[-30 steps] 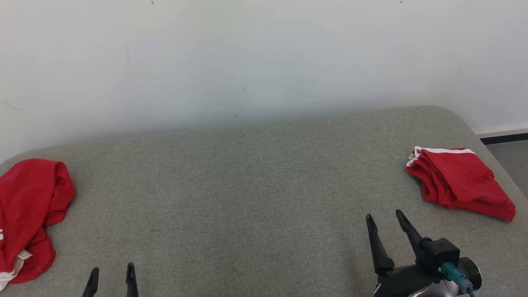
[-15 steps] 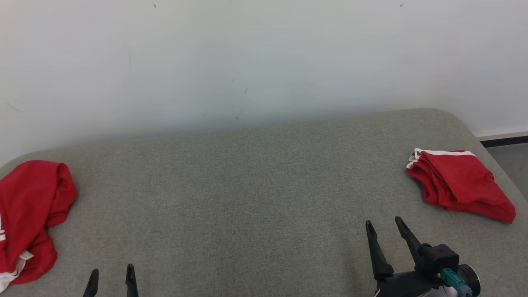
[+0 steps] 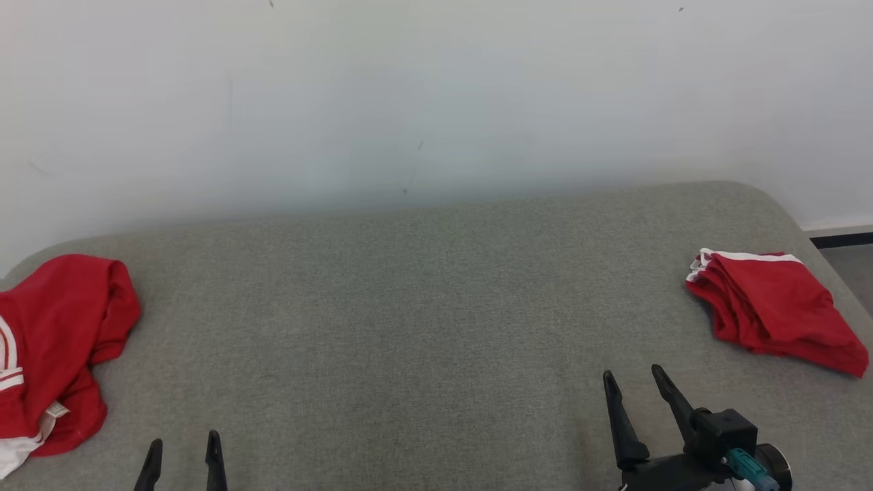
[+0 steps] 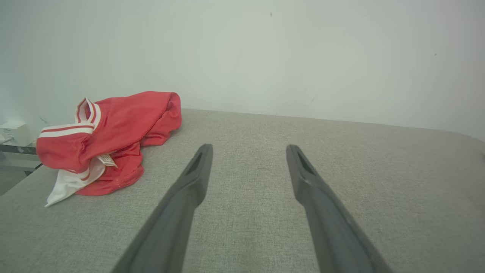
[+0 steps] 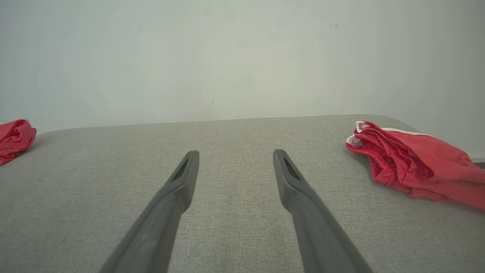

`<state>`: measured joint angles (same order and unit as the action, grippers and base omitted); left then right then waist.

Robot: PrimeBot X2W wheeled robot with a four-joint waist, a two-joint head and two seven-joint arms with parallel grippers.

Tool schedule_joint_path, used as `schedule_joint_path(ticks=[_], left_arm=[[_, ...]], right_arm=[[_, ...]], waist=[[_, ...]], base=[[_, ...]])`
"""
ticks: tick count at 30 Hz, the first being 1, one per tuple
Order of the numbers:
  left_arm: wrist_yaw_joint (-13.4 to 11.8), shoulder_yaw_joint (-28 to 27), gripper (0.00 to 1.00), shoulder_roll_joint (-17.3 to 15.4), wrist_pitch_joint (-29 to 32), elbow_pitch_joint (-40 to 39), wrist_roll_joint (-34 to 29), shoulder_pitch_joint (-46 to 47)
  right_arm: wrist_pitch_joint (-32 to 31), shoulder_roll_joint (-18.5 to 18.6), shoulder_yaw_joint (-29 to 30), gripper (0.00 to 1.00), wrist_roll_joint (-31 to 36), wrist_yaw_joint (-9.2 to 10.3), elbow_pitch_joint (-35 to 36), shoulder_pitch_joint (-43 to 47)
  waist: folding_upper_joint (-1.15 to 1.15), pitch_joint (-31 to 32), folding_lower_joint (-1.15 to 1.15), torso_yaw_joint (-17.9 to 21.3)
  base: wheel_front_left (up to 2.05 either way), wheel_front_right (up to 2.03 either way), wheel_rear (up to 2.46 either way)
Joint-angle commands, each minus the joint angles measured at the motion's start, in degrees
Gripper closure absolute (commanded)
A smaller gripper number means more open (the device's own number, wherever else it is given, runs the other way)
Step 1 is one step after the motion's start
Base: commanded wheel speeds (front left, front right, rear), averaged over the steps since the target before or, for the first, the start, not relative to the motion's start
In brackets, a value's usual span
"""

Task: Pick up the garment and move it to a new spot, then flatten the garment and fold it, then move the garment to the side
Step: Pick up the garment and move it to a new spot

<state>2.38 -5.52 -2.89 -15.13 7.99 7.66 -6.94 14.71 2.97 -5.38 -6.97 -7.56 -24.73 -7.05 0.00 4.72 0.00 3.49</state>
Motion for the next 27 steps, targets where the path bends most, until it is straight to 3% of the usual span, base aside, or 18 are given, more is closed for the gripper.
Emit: schedule_joint_path(ticks=[1,27], left_arm=[[0.0,-0.2,0.0,0.0,0.0,0.2,0.7,0.9],[0.0,-4.2,0.0,-0.6,0.0,0.5,-1.1,-1.8]], right_arm=[[0.0,-0.1,-0.3,0.0,-0.4,0.16,0.0,0.5],[0.2,-0.1,-3.4,0.0,-4.2,0.16,-1.7,1.6]], waist=[[0.0,-0.1,0.0,-1.0],[0.0,1.6,0.0,-18.1]], base=[[0.0,0.0,0.0],[0.0,0.0,0.0]])
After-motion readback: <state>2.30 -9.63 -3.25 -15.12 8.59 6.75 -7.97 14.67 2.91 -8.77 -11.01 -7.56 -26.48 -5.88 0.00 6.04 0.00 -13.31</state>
